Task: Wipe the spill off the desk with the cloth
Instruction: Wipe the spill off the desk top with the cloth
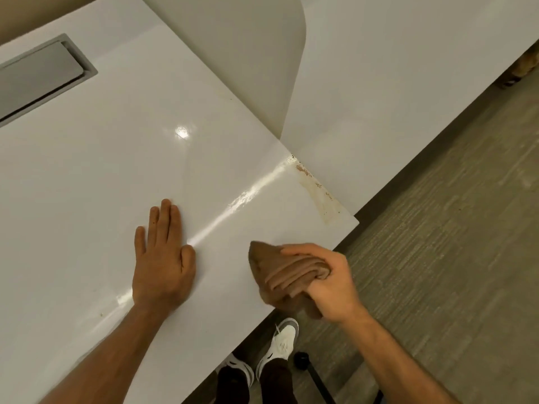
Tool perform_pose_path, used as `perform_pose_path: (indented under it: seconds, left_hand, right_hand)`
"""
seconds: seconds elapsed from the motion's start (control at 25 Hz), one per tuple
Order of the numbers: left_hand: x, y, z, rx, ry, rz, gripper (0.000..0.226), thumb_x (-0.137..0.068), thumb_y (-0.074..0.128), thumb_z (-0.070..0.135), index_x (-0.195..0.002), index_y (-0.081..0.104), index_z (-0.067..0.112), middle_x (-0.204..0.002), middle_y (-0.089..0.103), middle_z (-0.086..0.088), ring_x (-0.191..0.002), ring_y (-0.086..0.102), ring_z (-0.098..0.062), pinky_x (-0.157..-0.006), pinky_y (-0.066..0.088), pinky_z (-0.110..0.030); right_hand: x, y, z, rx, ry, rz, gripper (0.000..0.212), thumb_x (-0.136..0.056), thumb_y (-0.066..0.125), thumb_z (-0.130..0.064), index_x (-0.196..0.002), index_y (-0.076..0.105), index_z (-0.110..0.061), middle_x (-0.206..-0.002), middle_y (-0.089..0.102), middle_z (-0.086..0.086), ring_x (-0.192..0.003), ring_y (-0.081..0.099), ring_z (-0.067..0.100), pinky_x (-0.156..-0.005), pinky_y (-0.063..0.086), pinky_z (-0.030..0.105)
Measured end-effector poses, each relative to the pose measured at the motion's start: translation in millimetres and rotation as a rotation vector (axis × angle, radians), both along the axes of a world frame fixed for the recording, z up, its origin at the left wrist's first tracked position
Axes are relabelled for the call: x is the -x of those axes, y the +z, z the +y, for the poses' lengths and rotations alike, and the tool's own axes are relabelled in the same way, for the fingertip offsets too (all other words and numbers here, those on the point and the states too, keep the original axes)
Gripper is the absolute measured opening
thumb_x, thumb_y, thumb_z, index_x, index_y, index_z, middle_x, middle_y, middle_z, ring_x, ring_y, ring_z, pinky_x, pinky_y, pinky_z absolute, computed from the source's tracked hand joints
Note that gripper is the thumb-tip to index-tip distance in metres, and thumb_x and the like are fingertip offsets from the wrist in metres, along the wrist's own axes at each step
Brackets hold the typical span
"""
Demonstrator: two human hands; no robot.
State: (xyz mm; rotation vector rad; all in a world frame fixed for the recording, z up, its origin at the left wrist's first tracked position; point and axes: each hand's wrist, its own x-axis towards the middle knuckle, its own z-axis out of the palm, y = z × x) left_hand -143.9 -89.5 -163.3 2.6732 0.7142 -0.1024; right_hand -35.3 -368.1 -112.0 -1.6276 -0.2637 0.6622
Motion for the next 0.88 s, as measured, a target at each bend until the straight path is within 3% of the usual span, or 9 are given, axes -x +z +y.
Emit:
perform_pose_path:
  seconds: [0.08,0.16,0.2,0.28,0.4,0.6,0.76,0.8,0.88]
  left_hand:
    - [-1,-2,0,0.001,-0.002,0.005,0.077,-0.096,0.022,0.030,-0.168,0.005,0.011,-0.177,-0.001,-0.001,-0.163,-0.006,-0.018,-0.132,-0.003,-0.046]
    - [-1,-2,-3,-0.004,-0.004,0.008,0.077,-0.095,0.022,0.029,-0.168,0.007,0.010,-0.177,0.001,-0.004,-0.164,-0.003,-0.021,-0.132,-0.001,-0.047]
    - [-1,-2,-5,-0.004,0.000,0.007,0.077,-0.094,0.022,0.029,-0.168,0.008,0.009,-0.177,0.003,-0.005,-0.164,-0.002,-0.022,-0.132,-0.001,-0.048]
    - [-3,0,-5,-0.002,0.005,0.002,0.078,-0.094,0.023,0.028,-0.168,0.009,0.008,-0.177,0.004,-0.006,-0.163,-0.001,-0.024,-0.132,0.000,-0.048]
    - [-5,-1,-4,-0.010,-0.002,0.004,0.078,-0.093,0.022,0.029,-0.167,0.011,0.007,-0.177,0.004,-0.006,-0.163,-0.001,-0.024,-0.131,-0.001,-0.047]
    - [-3,-2,-3,-0.016,-0.001,0.015,0.078,-0.093,0.021,0.030,-0.168,0.009,0.009,-0.177,0.002,-0.004,-0.164,-0.003,-0.022,-0.132,0.000,-0.048]
    - [-3,-1,-4,-0.022,-0.003,0.023,0.078,-0.094,0.021,0.031,-0.168,0.006,0.011,-0.177,0.000,-0.003,-0.164,-0.004,-0.020,-0.132,0.000,-0.047]
    - [-3,0,-5,-0.021,-0.004,0.024,0.078,-0.094,0.021,0.031,-0.168,0.006,0.011,-0.177,0.000,-0.002,-0.164,-0.004,-0.020,-0.132,0.000,-0.047]
    - [-3,1,-5,-0.017,-0.005,0.026,0.078,-0.095,0.022,0.031,-0.168,0.005,0.011,-0.177,-0.001,-0.002,-0.163,-0.005,-0.019,-0.132,-0.002,-0.045]
  right_hand:
    - [-30,8,-20,0.048,-0.329,-0.059,0.036,-0.075,0.073,-0.017,-0.111,0.078,-0.025,-0.103,0.079,-0.003,-0.098,0.074,0.015,-0.086,0.060,0.027]
    - [-55,6,-28,0.192,-0.516,-0.132,0.038,-0.080,0.068,-0.016,-0.116,0.076,-0.024,-0.104,0.077,-0.010,-0.099,0.072,0.007,-0.089,0.060,0.029]
    - [-61,2,-24,0.283,-0.536,-0.155,0.043,-0.083,0.067,-0.012,-0.123,0.072,-0.026,-0.112,0.075,-0.012,-0.107,0.069,0.006,-0.096,0.058,0.034]
    - [-64,-13,-8,0.532,-0.424,-0.299,0.060,-0.086,0.068,-0.004,-0.142,0.059,-0.022,-0.143,0.062,0.000,-0.134,0.054,0.018,-0.113,0.045,0.046]
    - [-61,-34,10,0.722,-0.260,-0.568,0.074,-0.082,0.076,-0.006,-0.150,0.048,-0.013,-0.155,0.046,0.016,-0.143,0.041,0.031,-0.116,0.039,0.053]
    - [-39,-38,21,0.629,-0.181,-0.591,0.076,-0.075,0.082,-0.008,-0.145,0.056,-0.020,-0.148,0.056,0.008,-0.136,0.050,0.027,-0.107,0.049,0.053]
    - [1,-34,35,0.443,-0.027,-0.612,0.060,-0.072,0.075,-0.007,-0.131,0.070,-0.016,-0.137,0.065,0.004,-0.128,0.056,0.018,-0.106,0.048,0.038]
    - [6,-33,36,0.380,-0.010,-0.567,0.057,-0.071,0.072,-0.005,-0.127,0.072,-0.017,-0.134,0.066,0.000,-0.126,0.058,0.013,-0.106,0.048,0.034]
    - [4,-24,35,0.252,-0.084,-0.296,0.053,-0.074,0.069,0.000,-0.119,0.076,-0.027,-0.124,0.072,-0.011,-0.116,0.064,0.007,-0.103,0.054,0.032]
